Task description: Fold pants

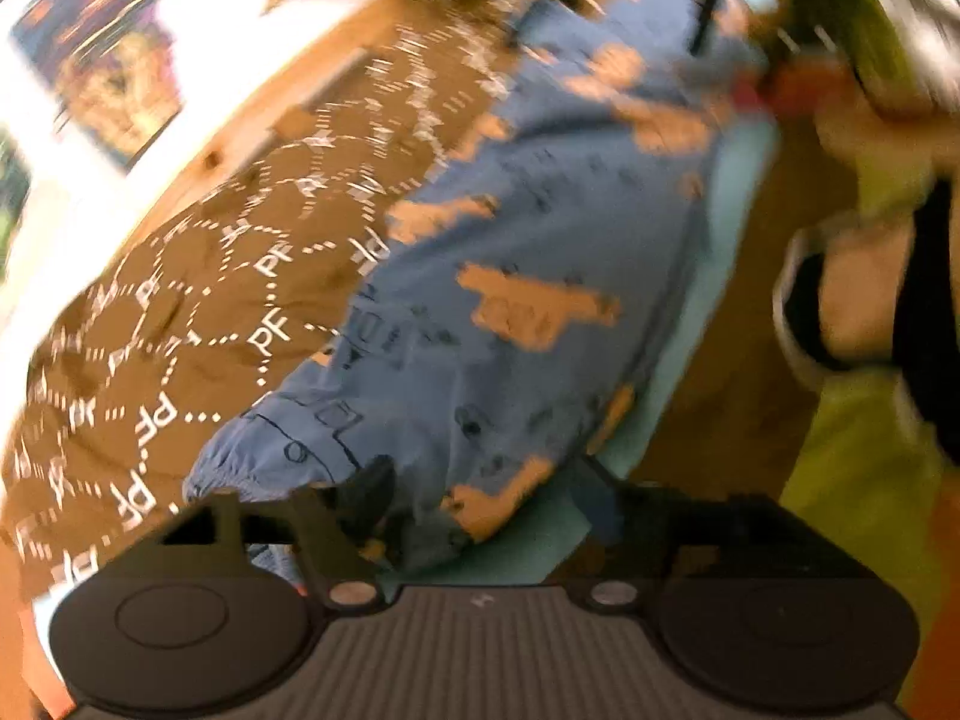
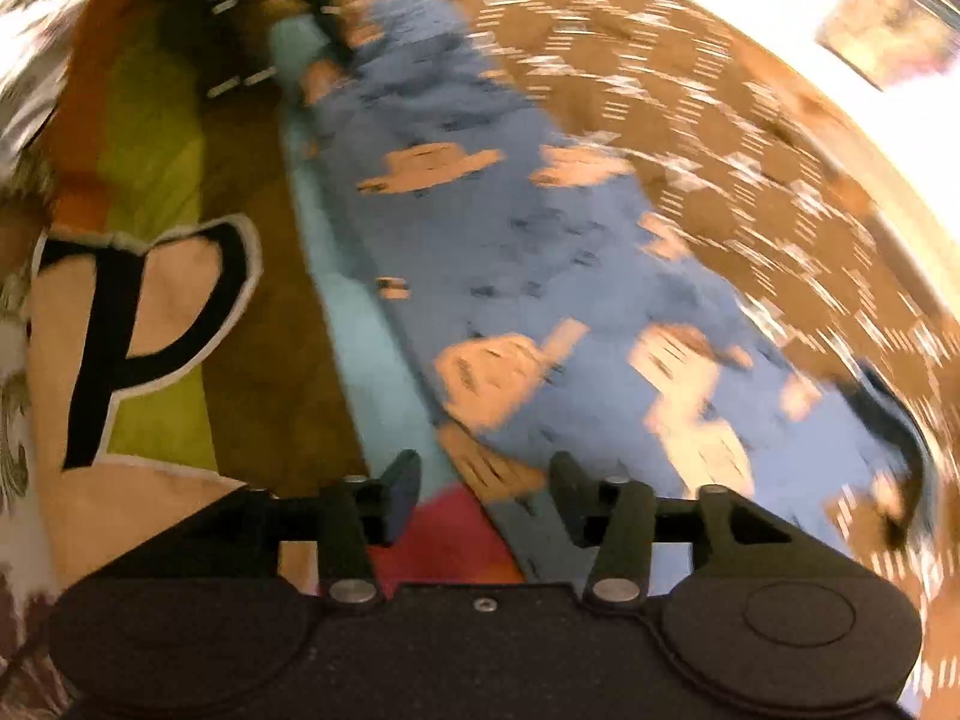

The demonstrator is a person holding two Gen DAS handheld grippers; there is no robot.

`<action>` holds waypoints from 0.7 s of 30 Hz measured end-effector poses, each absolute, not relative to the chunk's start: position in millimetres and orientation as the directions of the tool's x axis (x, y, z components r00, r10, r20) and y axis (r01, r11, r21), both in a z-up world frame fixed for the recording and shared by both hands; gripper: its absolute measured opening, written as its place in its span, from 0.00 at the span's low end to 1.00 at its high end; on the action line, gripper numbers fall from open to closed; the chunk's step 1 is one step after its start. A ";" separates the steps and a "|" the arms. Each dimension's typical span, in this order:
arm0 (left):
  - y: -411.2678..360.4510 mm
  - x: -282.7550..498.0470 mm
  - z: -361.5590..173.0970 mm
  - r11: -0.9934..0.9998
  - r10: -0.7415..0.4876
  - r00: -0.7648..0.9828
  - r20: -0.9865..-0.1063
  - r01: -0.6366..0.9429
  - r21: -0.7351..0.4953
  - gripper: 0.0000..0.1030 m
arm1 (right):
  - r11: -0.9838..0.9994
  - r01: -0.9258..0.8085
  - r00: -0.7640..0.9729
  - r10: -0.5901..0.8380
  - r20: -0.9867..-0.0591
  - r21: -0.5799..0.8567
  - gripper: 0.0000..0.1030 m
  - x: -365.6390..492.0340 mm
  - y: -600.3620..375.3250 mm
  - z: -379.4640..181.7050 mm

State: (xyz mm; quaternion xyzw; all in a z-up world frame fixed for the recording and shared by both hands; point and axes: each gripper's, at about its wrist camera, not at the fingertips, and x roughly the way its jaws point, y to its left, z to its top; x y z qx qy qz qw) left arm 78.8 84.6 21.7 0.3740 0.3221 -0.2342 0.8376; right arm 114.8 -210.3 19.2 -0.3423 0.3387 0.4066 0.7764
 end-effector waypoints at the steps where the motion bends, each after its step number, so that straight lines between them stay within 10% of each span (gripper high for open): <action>1: 81.5 81.8 27.5 0.650 -0.169 0.681 -0.712 0.620 0.439 0.77 | 0.495 -0.835 0.462 0.395 -0.794 -0.240 0.71 116.5 -221.6 24.2; 13: -54.9 126.8 32.5 0.683 -0.532 0.600 -0.597 0.721 0.115 0.89 | 0.894 -0.355 0.586 0.440 -0.681 0.273 0.84 194.4 -327.2 55.0; 21: -104.1 171.7 1.1 0.701 -0.542 0.542 -0.643 0.713 0.010 0.56 | 0.782 -0.223 0.549 0.594 -0.588 0.582 0.70 257.0 -319.8 63.4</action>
